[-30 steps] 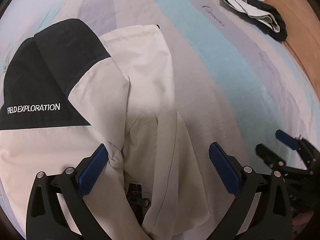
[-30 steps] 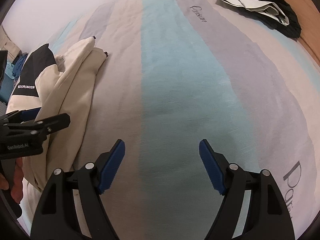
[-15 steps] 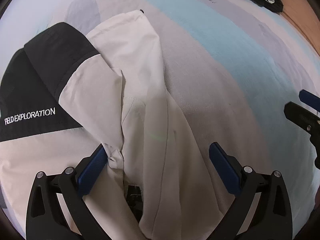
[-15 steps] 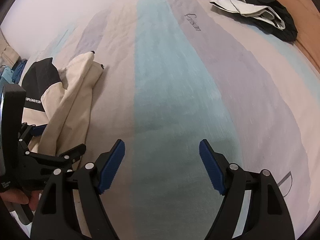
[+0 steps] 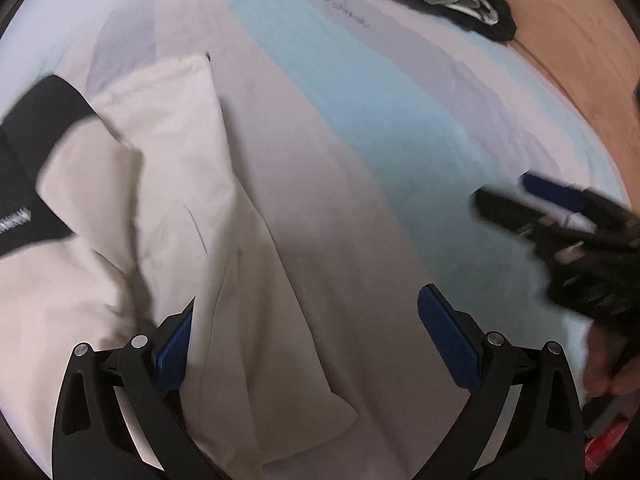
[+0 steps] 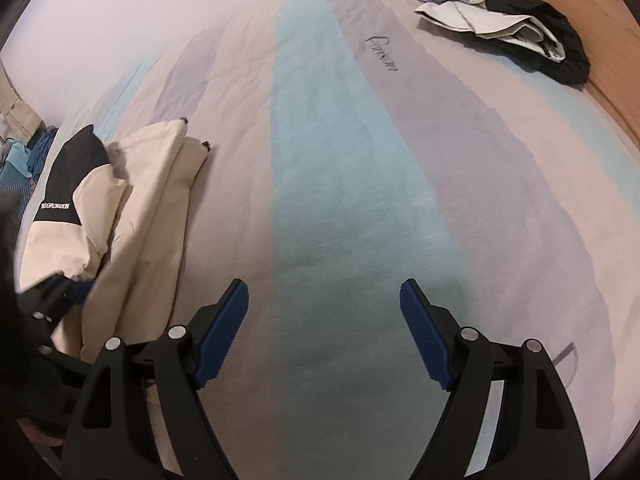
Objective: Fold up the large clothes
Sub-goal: 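Open the left gripper and release the folded edge onto the jacket, then close both grippers on the jacket bundle sides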
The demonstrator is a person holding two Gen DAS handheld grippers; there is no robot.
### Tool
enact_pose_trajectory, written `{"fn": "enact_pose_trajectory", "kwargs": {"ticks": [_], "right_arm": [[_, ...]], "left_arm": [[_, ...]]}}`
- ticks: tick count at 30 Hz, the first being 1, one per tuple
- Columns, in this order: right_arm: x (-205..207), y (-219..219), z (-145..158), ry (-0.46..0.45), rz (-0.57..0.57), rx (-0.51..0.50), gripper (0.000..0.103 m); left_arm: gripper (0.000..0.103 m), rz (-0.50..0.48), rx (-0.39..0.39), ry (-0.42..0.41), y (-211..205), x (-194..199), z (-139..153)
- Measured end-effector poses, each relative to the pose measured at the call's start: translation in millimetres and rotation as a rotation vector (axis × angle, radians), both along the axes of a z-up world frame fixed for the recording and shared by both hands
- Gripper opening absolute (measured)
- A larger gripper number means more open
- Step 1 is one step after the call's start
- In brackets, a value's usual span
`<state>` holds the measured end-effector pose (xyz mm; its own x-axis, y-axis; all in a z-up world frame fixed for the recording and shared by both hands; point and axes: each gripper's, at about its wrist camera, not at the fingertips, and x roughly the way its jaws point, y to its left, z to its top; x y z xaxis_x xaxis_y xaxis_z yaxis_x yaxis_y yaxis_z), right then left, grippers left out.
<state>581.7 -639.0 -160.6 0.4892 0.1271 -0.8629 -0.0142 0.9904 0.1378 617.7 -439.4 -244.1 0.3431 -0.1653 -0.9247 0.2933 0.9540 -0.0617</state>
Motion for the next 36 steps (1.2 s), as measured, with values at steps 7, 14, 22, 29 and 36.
{"fn": "enact_pose_trajectory", "kwargs": {"ticks": [7,14,22,29,36], "right_arm": [[-2.1,-16.0,15.2,-0.019,0.010,-0.029,0.075],[1.8,-5.0,33.9,-0.025,0.047,0.002,0.078],[22.2,93.7,35.8,0.030,0.219,0.076,0.084],[43.2,183.2,29.4,0.044,0.330,0.050,0.084],[64.0,213.8,-14.8,0.134,0.345,-0.093,0.084]], "left_arm": [[0.097,0.020,-0.123,0.045,15.9,-3.8,3.8],[0.097,0.007,-0.186,-0.055,67.4,-37.2,85.2],[0.097,0.049,-0.074,-0.021,208.2,-27.9,106.3],[0.097,0.107,-0.189,0.071,296.4,8.1,82.1],[0.098,0.081,-0.262,0.159,293.7,26.1,32.3]]}}
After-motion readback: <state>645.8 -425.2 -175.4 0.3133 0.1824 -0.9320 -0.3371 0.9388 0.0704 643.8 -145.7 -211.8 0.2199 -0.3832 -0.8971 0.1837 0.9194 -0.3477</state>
